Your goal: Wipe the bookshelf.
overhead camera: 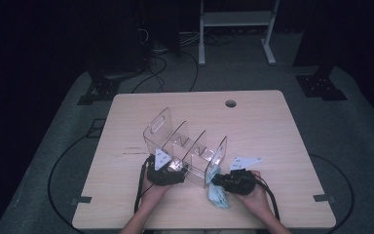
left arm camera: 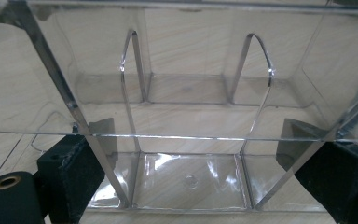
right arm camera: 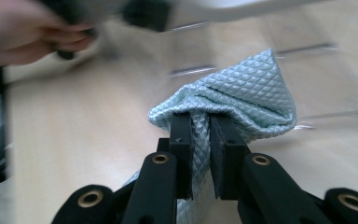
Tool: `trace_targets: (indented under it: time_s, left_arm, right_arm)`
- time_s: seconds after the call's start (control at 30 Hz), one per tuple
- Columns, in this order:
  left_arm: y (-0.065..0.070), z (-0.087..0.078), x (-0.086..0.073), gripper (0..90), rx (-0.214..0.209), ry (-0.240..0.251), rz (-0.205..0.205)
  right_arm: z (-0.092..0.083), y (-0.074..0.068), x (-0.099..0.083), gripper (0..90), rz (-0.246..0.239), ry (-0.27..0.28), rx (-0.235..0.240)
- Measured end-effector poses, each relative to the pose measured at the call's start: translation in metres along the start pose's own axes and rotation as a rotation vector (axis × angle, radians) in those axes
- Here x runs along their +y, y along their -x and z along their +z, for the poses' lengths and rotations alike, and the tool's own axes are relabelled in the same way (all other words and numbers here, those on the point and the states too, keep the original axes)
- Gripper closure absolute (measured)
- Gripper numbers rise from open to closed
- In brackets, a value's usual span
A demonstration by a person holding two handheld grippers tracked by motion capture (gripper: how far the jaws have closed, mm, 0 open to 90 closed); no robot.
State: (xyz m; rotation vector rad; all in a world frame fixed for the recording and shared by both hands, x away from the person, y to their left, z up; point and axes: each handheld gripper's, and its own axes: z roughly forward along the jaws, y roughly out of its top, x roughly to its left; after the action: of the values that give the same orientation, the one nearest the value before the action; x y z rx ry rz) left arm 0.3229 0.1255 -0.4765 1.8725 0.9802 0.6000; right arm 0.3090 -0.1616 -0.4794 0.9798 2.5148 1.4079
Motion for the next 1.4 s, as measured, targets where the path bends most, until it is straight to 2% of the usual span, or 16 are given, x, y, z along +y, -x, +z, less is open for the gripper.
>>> trace_targets:
  time_s: [0.07, 0.13, 0.27, 0.47, 0.57, 0.63, 0.8, 0.93, 1.0, 1.07, 1.2, 1.4]
  left_arm:
    - [0.000, 0.000, 0.000, 8.2, 0.002, -0.001, 0.000]
    - [0.000, 0.000, 0.000, 8.2, 0.005, 0.001, -0.004]
    - [0.000, 0.000, 0.001, 8.1, 0.012, 0.000, -0.005]
    - [-0.001, 0.001, 0.001, 7.9, 0.018, -0.001, -0.007]
    - [-0.001, 0.001, 0.001, 7.9, 0.017, -0.001, -0.007]
    - [-0.001, 0.001, 0.001, 7.9, 0.014, 0.000, -0.010]
    - [-0.001, 0.001, 0.001, 7.9, 0.012, 0.000, -0.005]
    - [0.001, 0.001, 0.001, 7.8, 0.012, 0.000, -0.006]
    - [0.001, 0.001, 0.001, 7.6, 0.010, 0.001, -0.008]
    - [0.000, 0.001, 0.000, 7.4, 0.007, 0.003, -0.009]
    - [0.000, 0.000, 0.000, 7.3, -0.006, 0.001, 0.000]
    - [0.001, -0.003, 0.000, 7.3, -0.024, 0.006, 0.019]
  right_arm:
    - [0.001, 0.009, 0.001, 80.1, 0.020, 0.003, -0.020]
    - [0.001, 0.010, 0.000, 80.2, 0.036, 0.005, -0.026]
    - [0.002, -0.002, 0.000, 80.1, 0.008, 0.002, -0.018]
    - [0.004, -0.027, -0.003, 80.0, -0.028, -0.006, 0.049]
    - [0.002, -0.031, -0.003, 80.1, -0.034, -0.002, 0.063]
    - [0.001, -0.031, -0.001, 80.2, -0.034, 0.004, 0.056]
    - [-0.010, -0.032, 0.007, 80.2, -0.029, 0.059, 0.051]
    - [-0.026, -0.040, 0.019, 80.1, -0.059, 0.133, 0.039]
    - [-0.031, -0.044, 0.023, 80.1, -0.076, 0.149, 0.029]
    - [-0.030, -0.043, 0.021, 80.1, -0.073, 0.155, 0.030]
    - [-0.022, -0.039, 0.013, 80.1, -0.050, 0.125, 0.032]
    - [-0.024, -0.034, 0.012, 80.1, -0.041, 0.127, 0.023]
